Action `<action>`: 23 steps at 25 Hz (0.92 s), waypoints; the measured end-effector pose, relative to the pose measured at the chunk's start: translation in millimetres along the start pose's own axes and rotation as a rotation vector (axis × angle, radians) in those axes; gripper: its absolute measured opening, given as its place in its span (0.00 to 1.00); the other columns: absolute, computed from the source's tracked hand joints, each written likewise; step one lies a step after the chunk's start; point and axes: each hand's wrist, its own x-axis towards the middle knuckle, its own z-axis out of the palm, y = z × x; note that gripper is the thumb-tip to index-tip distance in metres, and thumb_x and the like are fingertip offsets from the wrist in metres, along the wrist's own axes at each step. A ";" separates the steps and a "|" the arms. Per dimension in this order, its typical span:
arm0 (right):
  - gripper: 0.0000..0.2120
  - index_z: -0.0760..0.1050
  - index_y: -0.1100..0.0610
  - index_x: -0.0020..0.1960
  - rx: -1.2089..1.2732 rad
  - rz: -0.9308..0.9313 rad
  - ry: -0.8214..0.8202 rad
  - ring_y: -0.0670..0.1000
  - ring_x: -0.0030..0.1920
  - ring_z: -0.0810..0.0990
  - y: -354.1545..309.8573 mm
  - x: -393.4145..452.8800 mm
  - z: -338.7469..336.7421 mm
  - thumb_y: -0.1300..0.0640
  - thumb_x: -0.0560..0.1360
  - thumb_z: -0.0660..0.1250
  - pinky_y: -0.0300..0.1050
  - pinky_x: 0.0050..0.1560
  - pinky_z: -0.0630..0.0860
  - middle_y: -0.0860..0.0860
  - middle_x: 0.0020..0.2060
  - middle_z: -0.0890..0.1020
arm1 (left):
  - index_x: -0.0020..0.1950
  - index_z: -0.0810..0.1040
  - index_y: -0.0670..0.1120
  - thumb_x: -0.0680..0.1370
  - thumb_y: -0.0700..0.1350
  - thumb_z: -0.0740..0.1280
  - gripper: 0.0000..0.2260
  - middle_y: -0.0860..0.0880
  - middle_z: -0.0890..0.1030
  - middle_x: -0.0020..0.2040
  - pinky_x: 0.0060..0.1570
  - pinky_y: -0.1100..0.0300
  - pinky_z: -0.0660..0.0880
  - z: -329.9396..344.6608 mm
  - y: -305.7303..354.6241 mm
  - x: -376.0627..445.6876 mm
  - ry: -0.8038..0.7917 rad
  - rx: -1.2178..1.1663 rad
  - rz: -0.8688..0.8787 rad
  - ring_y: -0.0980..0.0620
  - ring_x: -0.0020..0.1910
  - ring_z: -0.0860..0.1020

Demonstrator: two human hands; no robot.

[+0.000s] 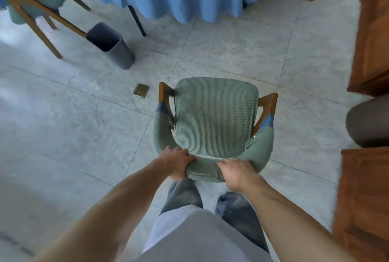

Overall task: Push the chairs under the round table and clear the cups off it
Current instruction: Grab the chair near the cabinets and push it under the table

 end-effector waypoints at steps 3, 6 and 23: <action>0.19 0.68 0.48 0.65 -0.044 -0.060 0.031 0.58 0.59 0.77 2.7 -5.6 1.5 0.59 0.75 0.63 0.64 0.58 0.73 0.51 0.60 0.77 | 0.71 0.69 0.59 0.75 0.52 0.66 0.24 0.54 0.78 0.63 0.68 0.44 0.62 11.9 12.8 -11.5 0.129 -0.012 -0.078 0.49 0.65 0.74; 0.21 0.68 0.48 0.67 -0.080 -0.086 0.040 0.60 0.60 0.77 12.2 -9.9 0.3 0.60 0.75 0.63 0.67 0.60 0.71 0.52 0.60 0.78 | 0.71 0.68 0.58 0.76 0.48 0.64 0.23 0.54 0.80 0.60 0.66 0.45 0.62 5.5 24.6 -9.4 0.096 0.002 -0.119 0.48 0.63 0.76; 0.26 0.62 0.33 0.72 -0.240 0.028 0.173 0.55 0.66 0.74 193.6 36.9 -137.6 0.60 0.82 0.54 0.69 0.68 0.61 0.46 0.68 0.75 | 0.69 0.72 0.54 0.81 0.47 0.62 0.15 0.49 0.81 0.48 0.49 0.51 0.79 -146.0 80.2 114.4 0.257 -0.062 -0.176 0.47 0.46 0.81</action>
